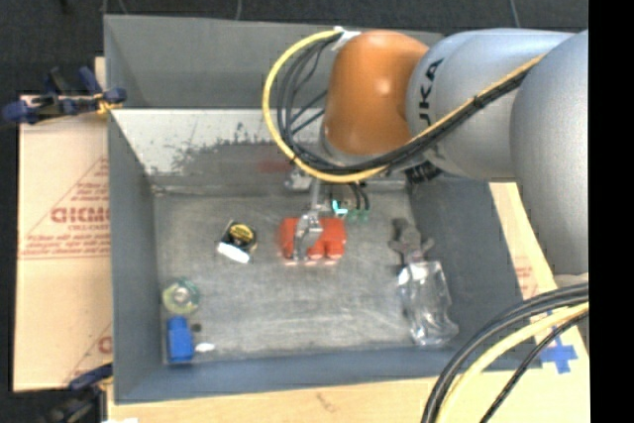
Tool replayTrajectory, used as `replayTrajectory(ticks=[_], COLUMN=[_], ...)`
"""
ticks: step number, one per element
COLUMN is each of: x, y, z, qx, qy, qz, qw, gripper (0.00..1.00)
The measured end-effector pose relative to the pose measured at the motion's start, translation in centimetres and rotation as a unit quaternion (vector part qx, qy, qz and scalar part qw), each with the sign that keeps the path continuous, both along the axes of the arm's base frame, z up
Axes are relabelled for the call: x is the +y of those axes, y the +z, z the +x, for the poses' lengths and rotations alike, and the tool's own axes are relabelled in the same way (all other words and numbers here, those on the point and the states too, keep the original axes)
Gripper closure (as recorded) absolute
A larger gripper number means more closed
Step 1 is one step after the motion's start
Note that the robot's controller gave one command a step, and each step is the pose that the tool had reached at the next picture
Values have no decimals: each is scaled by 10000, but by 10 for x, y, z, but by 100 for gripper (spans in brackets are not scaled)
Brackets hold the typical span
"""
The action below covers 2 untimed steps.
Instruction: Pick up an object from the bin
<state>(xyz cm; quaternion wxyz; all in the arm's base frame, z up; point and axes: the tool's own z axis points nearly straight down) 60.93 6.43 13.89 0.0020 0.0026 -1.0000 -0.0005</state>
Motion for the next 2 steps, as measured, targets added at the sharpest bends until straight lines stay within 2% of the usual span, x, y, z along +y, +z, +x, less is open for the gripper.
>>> replayTrajectory(ticks=[1, 2], x=[-58, -58], y=[-57, -58], z=[-30, -31], qx=[-79, -75], qy=[552, 539], qz=[-8, 1], qw=[9984, 9985], gripper=[0, 100])
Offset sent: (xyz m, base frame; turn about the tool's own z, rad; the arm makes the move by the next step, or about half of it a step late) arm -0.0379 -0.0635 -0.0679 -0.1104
